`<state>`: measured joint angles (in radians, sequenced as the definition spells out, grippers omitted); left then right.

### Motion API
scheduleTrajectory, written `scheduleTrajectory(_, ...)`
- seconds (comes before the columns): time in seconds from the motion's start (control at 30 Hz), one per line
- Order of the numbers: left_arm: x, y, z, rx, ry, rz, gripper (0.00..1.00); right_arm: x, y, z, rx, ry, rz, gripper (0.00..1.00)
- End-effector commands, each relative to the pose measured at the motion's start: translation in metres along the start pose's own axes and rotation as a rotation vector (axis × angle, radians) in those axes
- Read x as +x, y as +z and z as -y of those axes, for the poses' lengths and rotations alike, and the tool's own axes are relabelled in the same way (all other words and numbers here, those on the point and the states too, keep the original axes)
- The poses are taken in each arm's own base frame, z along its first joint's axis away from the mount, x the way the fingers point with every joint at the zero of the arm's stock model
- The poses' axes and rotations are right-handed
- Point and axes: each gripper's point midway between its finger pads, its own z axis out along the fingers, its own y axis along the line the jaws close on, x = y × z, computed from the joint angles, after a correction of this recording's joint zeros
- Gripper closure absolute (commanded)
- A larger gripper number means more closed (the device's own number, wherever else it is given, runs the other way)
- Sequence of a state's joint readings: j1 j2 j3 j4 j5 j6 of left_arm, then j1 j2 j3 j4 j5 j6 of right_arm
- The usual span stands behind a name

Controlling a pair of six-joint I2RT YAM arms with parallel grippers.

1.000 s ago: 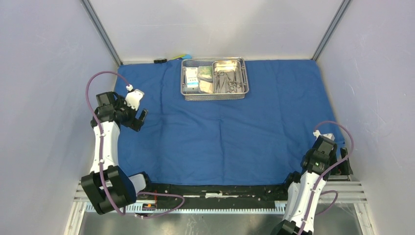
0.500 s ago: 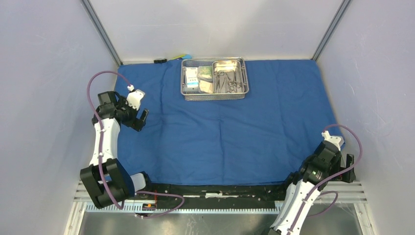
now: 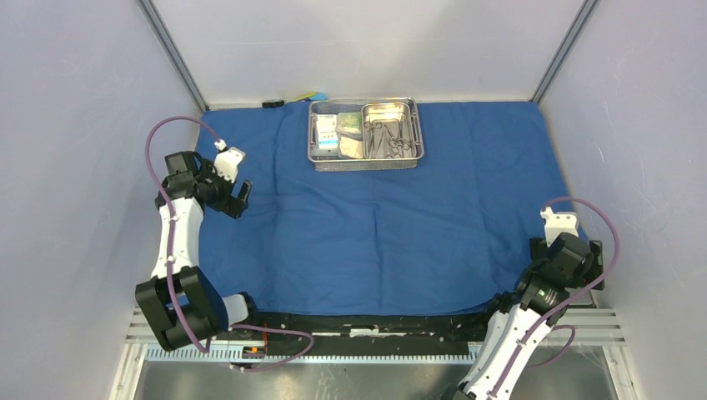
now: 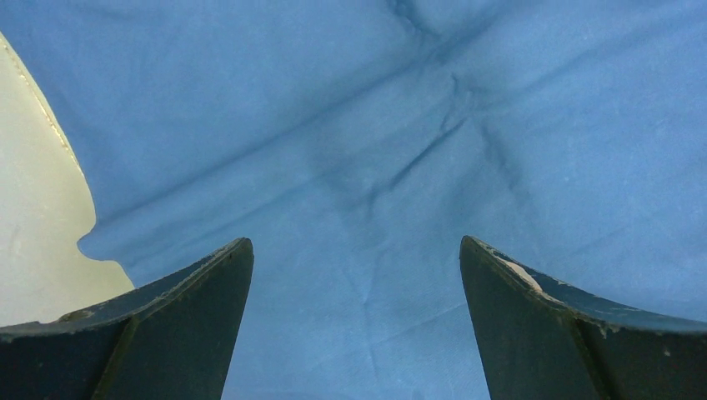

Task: Open and lay out the surgical kit
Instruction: Smooth out the surgical kit at the center of the board.

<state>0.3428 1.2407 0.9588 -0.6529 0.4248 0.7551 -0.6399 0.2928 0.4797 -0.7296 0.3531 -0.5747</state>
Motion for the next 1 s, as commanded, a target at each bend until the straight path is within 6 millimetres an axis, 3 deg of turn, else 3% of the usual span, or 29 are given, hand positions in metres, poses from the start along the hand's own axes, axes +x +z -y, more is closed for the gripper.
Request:
scheduleTrajectory(0.0, -0.025, -0.008, -0.013, -0.031, -0.022, 0.067, 0.0, -0.028, 0.002, -0.027, -0.217, -0.14, 0.117, 0.02)
scheduleTrajectory(0.33, -0.037, -0.017, -0.019, -0.049, -0.052, 0.074, 0.0, -0.013, 0.011, -0.074, -0.491, -0.385, 0.1, 0.07)
scheduleTrajectory(0.57, -0.039, -0.011, -0.029, -0.061, -0.099, 0.049, 0.0, -0.015, 0.02, -0.101, -0.628, -0.461, 0.131, 0.07)
scheduleTrajectory(0.8, -0.031, 0.003, -0.038, -0.062, -0.165, -0.001, 0.0, -0.014, 0.044, -0.127, -0.566, -0.581, 0.104, 0.14)
scheduleTrajectory(0.97, -0.027, 0.007, -0.039, -0.067, -0.195, -0.023, 0.0, -0.015, 0.055, -0.126, -0.514, -0.612, 0.064, 0.22)
